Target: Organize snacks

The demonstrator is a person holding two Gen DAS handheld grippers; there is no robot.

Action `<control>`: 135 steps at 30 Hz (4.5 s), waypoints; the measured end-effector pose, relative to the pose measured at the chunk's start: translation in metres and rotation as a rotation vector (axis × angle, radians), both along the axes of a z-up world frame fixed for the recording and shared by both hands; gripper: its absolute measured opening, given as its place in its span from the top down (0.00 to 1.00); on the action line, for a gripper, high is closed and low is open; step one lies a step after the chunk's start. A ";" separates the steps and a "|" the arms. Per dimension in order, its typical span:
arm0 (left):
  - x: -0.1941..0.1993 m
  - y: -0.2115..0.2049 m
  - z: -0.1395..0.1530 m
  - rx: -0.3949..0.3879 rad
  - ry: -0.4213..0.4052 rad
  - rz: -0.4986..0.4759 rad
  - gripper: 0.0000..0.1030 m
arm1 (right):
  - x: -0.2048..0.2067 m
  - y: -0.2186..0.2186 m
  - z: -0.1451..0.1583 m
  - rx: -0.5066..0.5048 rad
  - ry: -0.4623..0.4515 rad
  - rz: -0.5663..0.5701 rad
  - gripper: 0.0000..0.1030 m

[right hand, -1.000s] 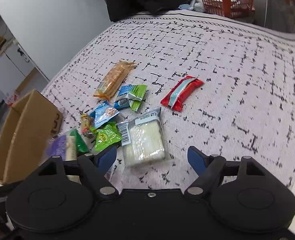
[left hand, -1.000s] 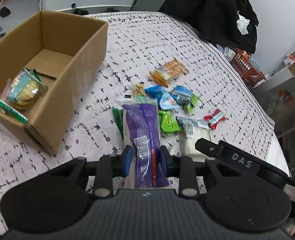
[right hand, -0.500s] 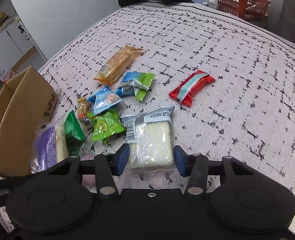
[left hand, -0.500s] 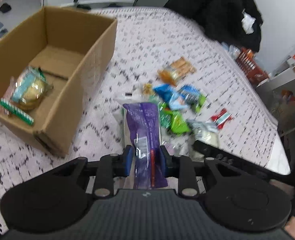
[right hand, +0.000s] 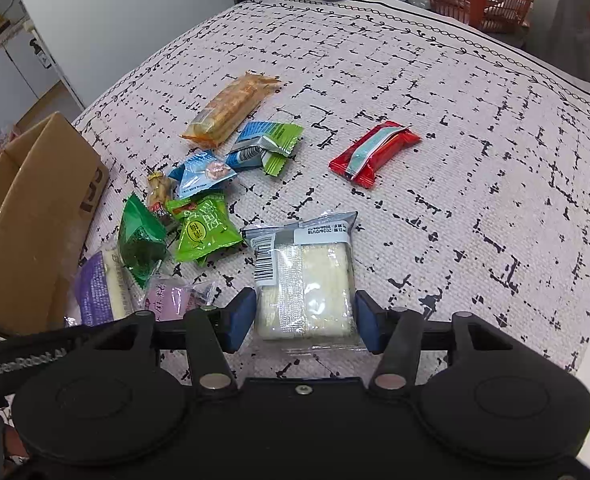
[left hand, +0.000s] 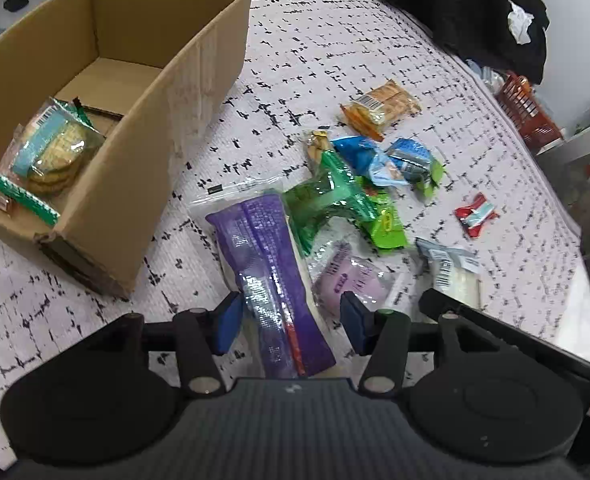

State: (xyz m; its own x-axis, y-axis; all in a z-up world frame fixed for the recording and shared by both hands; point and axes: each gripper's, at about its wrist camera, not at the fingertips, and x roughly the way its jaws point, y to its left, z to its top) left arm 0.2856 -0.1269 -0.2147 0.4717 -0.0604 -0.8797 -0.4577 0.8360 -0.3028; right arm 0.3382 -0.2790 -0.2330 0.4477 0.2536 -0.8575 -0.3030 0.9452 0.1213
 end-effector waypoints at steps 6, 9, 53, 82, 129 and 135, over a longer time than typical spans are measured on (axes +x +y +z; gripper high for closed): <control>0.005 -0.006 -0.007 0.034 0.028 -0.013 0.49 | -0.002 0.006 -0.001 -0.058 -0.017 0.055 0.52; 0.006 -0.011 -0.005 0.072 0.043 -0.044 0.59 | -0.001 0.002 0.004 -0.022 0.001 0.049 0.54; -0.048 0.105 0.121 0.003 -0.258 0.051 0.64 | -0.058 0.113 0.129 0.137 -0.171 0.067 0.55; -0.057 0.207 0.099 -0.045 -0.232 0.122 0.64 | -0.065 0.204 0.104 0.153 -0.055 0.091 0.45; -0.043 0.121 0.105 0.051 -0.196 -0.044 0.14 | -0.070 0.064 0.084 0.152 -0.064 -0.106 0.17; -0.036 0.095 0.111 0.083 -0.230 -0.131 0.15 | -0.069 0.048 0.073 0.165 -0.045 -0.117 0.25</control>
